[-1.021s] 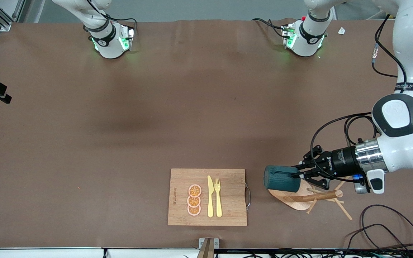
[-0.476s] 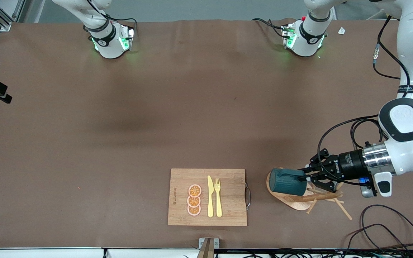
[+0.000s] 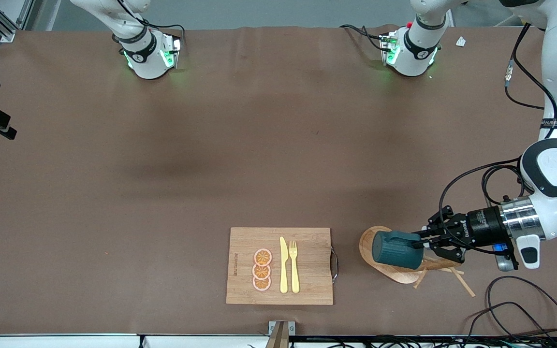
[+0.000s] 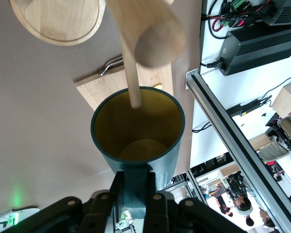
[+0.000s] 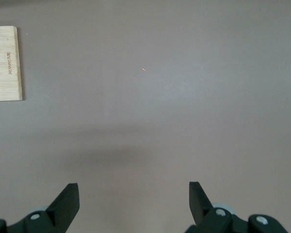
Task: Pass cup and hang on rack
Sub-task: 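Slide the mug handle onto a rack peg with the left gripper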
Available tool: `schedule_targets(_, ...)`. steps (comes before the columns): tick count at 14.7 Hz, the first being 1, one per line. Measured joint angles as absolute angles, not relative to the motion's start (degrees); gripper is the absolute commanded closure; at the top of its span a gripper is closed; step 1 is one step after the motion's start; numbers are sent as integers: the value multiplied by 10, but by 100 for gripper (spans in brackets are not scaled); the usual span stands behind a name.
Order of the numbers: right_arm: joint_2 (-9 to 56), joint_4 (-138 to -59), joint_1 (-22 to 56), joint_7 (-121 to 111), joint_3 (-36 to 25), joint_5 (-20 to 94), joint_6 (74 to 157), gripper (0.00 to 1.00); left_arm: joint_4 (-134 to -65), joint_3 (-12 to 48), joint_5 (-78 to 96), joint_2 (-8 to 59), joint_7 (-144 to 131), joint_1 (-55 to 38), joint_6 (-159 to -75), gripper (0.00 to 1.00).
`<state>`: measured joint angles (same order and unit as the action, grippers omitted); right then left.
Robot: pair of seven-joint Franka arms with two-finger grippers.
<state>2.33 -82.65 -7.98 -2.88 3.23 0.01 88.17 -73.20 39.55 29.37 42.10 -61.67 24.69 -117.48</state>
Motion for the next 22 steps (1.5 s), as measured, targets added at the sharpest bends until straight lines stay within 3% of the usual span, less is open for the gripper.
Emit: schedule_targets(22, 23, -826, -80, -29, 32, 0, 882, 0, -736, 395, 294, 449, -595, 286, -1168, 100)
